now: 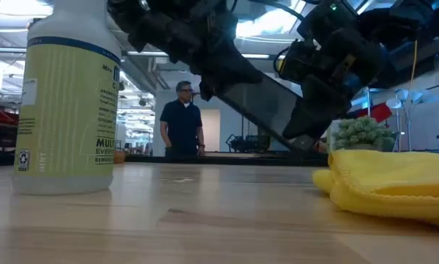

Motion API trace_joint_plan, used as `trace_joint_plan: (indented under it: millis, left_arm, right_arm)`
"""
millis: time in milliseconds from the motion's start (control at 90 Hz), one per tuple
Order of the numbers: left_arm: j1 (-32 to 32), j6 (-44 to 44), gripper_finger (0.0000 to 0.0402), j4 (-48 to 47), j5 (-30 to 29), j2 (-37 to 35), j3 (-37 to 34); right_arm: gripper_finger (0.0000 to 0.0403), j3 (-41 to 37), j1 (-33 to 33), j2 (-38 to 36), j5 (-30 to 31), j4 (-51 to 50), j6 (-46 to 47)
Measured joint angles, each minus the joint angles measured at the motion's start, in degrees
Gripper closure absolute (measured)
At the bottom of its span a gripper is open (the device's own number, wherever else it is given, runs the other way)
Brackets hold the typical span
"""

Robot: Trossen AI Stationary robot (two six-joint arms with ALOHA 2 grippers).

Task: Apply microfiber cloth
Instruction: Wipe the front of the black cellphone with the yellow microfiber cloth

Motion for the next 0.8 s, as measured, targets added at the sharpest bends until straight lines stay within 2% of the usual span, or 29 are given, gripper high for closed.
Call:
trace_joint_plan:
  millis: [156,378,533,622,678,744,800]
  left_arm:
    - [-0.1,-0.7,0.038,0.4,-0.3,0.0,0.0]
    - [0.0,-1.1,0.038,0.1,-0.3,0.0,0.0]
    - [-0.1,-1.4,0.038,0.1,0.1,0.0,0.0]
    - [0.0,-2.0,0.038,0.1,0.1,0.0,0.0]
    - [0.0,-2.2,0.038,0.1,0.1,0.0,0.0]
    - [0.0,-2.2,0.038,0.1,0.1,0.0,0.0]
    - [0.0,-2.4,0.038,0.1,0.1,0.0,0.0]
  right_arm:
    - [0.0357,1.5,-0.9,-0.7,-0.4,-5.2,-0.1]
    - [0.0268,8.1,-4.4,-6.8,-0.8,-31.9,-4.8]
    - [0.0209,11.6,-3.5,-11.7,-1.4,-49.2,-1.7]
    - [0.0189,11.6,0.3,-14.4,-3.1,-51.9,4.2]
    - [0.0183,11.1,4.6,-15.4,-2.1,-50.1,7.6]
    - [0.0181,10.1,10.8,-15.5,1.5,-45.6,9.1]
    - [0.0181,8.8,15.9,-15.0,7.1,-39.6,9.0]
